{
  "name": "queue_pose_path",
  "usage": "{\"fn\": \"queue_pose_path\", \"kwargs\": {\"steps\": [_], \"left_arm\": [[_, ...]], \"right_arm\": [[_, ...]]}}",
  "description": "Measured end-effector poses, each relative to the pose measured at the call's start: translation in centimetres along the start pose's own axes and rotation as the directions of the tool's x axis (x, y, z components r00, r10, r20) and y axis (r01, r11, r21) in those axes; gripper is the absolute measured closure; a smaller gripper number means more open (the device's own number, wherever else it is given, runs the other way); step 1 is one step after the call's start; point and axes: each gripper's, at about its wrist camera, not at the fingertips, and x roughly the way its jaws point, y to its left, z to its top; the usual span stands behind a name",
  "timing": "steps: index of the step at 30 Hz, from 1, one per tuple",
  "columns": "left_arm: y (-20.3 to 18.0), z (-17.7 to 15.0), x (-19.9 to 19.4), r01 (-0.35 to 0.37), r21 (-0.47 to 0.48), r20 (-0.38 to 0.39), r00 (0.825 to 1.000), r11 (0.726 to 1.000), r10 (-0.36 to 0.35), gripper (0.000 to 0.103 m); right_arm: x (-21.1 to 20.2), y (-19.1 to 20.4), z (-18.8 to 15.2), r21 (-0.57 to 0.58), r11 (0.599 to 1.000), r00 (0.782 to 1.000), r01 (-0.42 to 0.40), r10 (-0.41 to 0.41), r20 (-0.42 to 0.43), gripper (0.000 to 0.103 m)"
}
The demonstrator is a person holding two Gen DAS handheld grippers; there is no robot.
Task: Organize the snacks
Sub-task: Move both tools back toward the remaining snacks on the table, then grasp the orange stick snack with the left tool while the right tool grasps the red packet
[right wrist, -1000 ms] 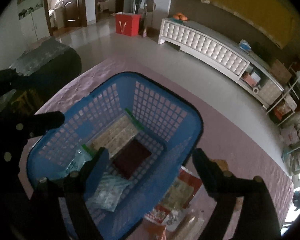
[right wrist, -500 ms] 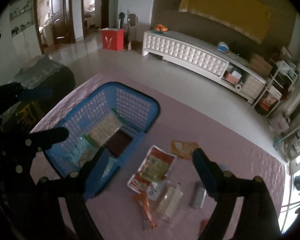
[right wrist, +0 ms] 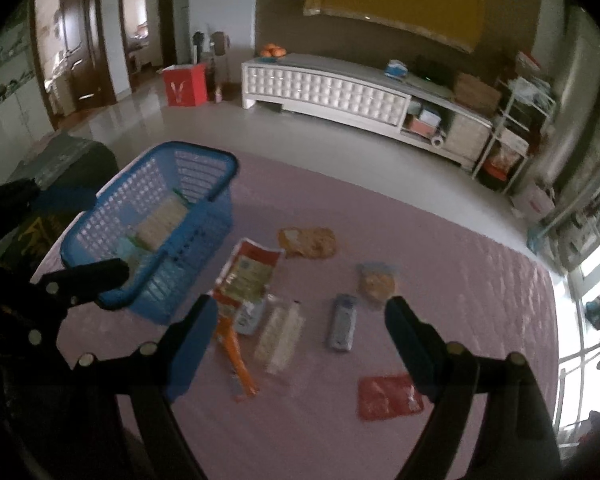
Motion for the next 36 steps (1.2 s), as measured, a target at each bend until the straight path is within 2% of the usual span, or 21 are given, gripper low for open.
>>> {"fn": "queue_pose_path", "kwargs": {"steps": [8,18,29,34,36], "left_arm": [[-5.0,-1.3,3.5,0.001,-0.020,-0.067,0.998,1.000,-0.003,0.024],[-7.0,-4.8,8.5,-0.052,-0.124,-0.172,0.985,0.991,0.030,0.024],[-5.6,-8.0,13.7,-0.144,-0.220,-0.295,0.952,0.965,0.075,0.024],[-5.0,-9.0,15.5,-0.163,-0.246,-0.340,0.937,0.955,0.073,0.024],[-5.0,-9.4,16.0,-0.139,-0.269,-0.338,0.940,0.953,0.041,0.024]], "right_arm": [[1.6,-3.9,-3.7,0.061,0.998,0.998,0.006,-0.003,-0.056,0.015],[5.2,-7.9,-8.2,0.142,0.990,0.989,-0.003,0.024,-0.145,0.015],[8.3,-10.2,-12.2,0.213,0.977,0.975,-0.014,0.061,-0.216,0.015],[8.6,-10.9,-13.3,0.236,0.972,0.972,-0.010,0.065,-0.225,0.015],[8.8,-11.0,-13.5,0.243,0.970,0.971,-0.011,0.068,-0.229,0.015]]}}
